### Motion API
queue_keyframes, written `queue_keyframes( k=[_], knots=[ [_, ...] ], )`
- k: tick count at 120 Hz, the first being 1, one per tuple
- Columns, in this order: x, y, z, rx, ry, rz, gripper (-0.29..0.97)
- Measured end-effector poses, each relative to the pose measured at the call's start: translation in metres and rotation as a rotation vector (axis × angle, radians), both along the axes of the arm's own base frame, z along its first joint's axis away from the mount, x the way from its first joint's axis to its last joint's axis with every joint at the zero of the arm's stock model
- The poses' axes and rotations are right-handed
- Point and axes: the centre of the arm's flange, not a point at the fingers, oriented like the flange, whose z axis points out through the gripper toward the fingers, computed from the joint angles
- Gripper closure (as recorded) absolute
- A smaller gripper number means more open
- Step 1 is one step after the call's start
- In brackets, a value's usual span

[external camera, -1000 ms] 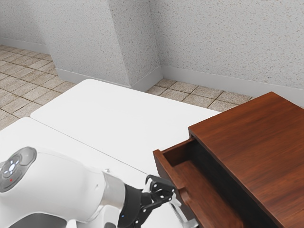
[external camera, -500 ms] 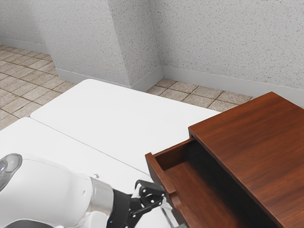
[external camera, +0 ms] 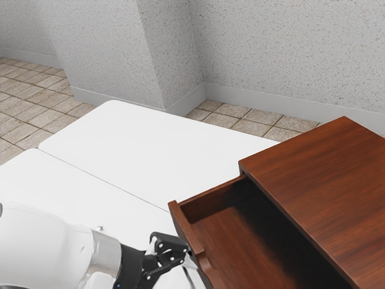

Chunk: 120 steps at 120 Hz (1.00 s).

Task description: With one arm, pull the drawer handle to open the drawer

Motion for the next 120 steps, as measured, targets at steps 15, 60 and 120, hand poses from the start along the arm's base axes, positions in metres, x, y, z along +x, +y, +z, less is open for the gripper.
queue_keyframes(
  k=[15,60,120],
  knots=[
    [-0.002,0.005,0.0,0.002,0.007,0.012,-0.01],
    [-0.012,0.011,0.011,-0.018,-0.023,0.024,0.01],
    [-0.024,0.036,0.102,-0.135,0.067,0.328,0.0]
  ],
)
